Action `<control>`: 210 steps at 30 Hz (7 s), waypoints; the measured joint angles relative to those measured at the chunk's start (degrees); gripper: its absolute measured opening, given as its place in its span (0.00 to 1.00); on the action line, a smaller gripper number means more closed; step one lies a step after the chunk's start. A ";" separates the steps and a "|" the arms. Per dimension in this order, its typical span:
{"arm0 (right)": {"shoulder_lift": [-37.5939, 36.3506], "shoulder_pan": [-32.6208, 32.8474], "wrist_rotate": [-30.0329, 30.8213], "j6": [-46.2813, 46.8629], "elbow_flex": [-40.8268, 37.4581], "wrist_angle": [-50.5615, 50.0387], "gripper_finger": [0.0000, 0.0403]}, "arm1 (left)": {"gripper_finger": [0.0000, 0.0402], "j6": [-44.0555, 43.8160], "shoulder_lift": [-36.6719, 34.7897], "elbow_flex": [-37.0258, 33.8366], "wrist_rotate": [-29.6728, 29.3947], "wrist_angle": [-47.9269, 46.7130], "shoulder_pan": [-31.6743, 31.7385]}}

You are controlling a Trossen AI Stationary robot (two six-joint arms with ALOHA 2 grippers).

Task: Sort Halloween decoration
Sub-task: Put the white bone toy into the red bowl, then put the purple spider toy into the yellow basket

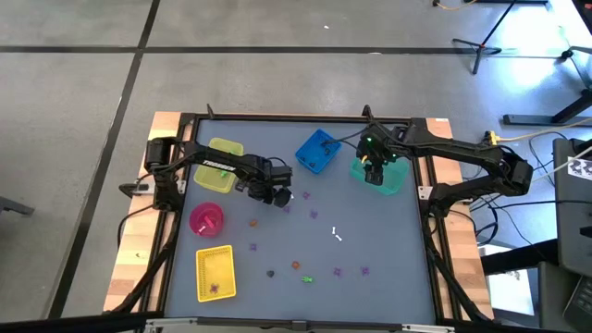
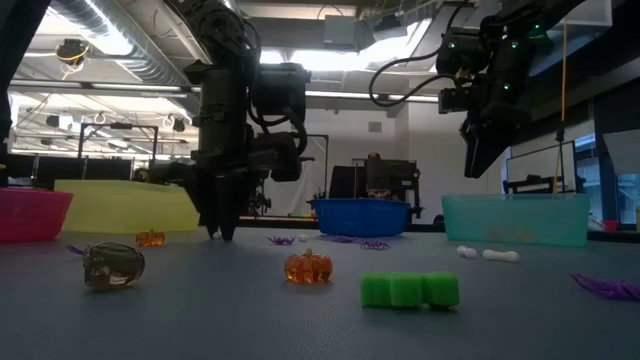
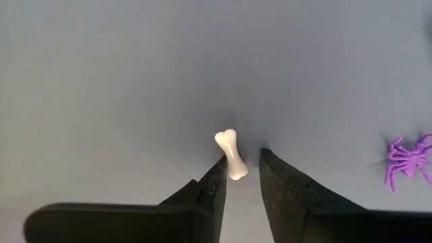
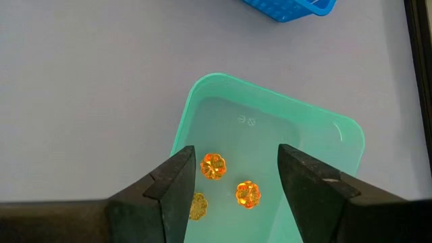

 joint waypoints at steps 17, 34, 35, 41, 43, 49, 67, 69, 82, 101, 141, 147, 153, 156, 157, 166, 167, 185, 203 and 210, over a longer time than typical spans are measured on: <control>-0.01 -0.01 0.00 0.00 0.00 0.00 0.52 | 0.04 0.07 0.00 0.00 0.06 0.00 -0.02; -0.02 0.00 0.00 0.00 0.00 -0.04 0.52 | 0.04 1.55 -4.41 -0.31 0.62 -1.19 -0.15; -0.02 -0.02 0.00 0.00 0.00 -0.03 0.52 | 0.04 1.55 -5.03 -0.31 1.12 -1.83 -0.13; -0.01 -0.01 0.00 0.00 0.00 -0.01 0.52 | 0.04 1.46 -9.19 -0.28 3.47 -5.07 -1.43; -0.02 -0.02 0.00 0.00 0.00 0.00 0.52 | 0.04 1.45 -10.89 -0.25 4.16 -6.31 -2.08; -0.02 -0.01 0.00 0.02 0.00 -0.02 0.52 | 0.04 1.46 -16.30 -0.15 6.99 -14.13 -5.88; -0.02 -0.02 0.00 4.40 0.00 1.57 0.52 | 0.04 1.03 -23.67 -0.07 2.27 -36.72 -21.92; -0.02 -0.02 0.00 4.59 0.00 2.43 0.52 | 0.04 1.03 -23.67 -0.07 -0.25 -37.25 -22.78; -0.02 -0.02 -0.02 4.57 0.02 6.05 0.52 | 0.04 1.07 -23.65 -2.70 -5.51 -37.22 -27.17; -0.02 -0.02 -0.02 4.35 0.01 6.03 0.52 | 0.19 1.09 -23.63 -9.42 -6.05 -36.83 -28.74; -0.02 -0.02 -0.02 4.35 0.01 6.01 0.52 | 0.33 24.09 -21.56 -2.20 -6.31 -0.80 -24.81; -0.02 -0.02 -0.02 4.33 0.02 6.03 0.52 | 0.33 25.38 -17.74 -2.75 -6.29 1.70 -29.04; -0.02 0.00 -0.02 4.33 0.01 6.03 0.52 | 0.33 30.05 -13.73 -2.78 -6.31 1.83 -30.76; -0.02 -0.01 -0.02 4.34 0.01 6.03 0.52 | 0.33 31.74 -11.86 -2.78 -6.32 1.93 -30.86; -0.02 0.00 -0.02 4.33 0.00 6.01 0.52 | 0.33 32.02 -11.28 -2.80 -6.33 1.99 -30.82; -0.02 -0.01 -0.02 4.34 0.00 6.01 0.52 | 0.33 36.00 -7.49 -2.84 -6.33 6.03 -30.80; -0.02 -0.02 -0.02 4.33 0.00 6.01 0.52 | 0.33 36.00 -7.19 -2.84 -6.32 6.05 -30.80; -0.02 -0.01 -0.02 4.33 0.02 6.01 0.52 | 0.33 35.95 -4.18 -2.94 -4.16 5.23 -31.12; -0.02 -0.02 -0.02 4.35 0.02 5.96 0.52 | 0.30 35.82 -2.80 -2.97 -2.39 5.25 -30.71; -0.02 -0.01 -0.02 4.34 0.02 5.98 0.52 | 0.24 35.51 -2.80 -2.99 -1.65 5.22 -30.53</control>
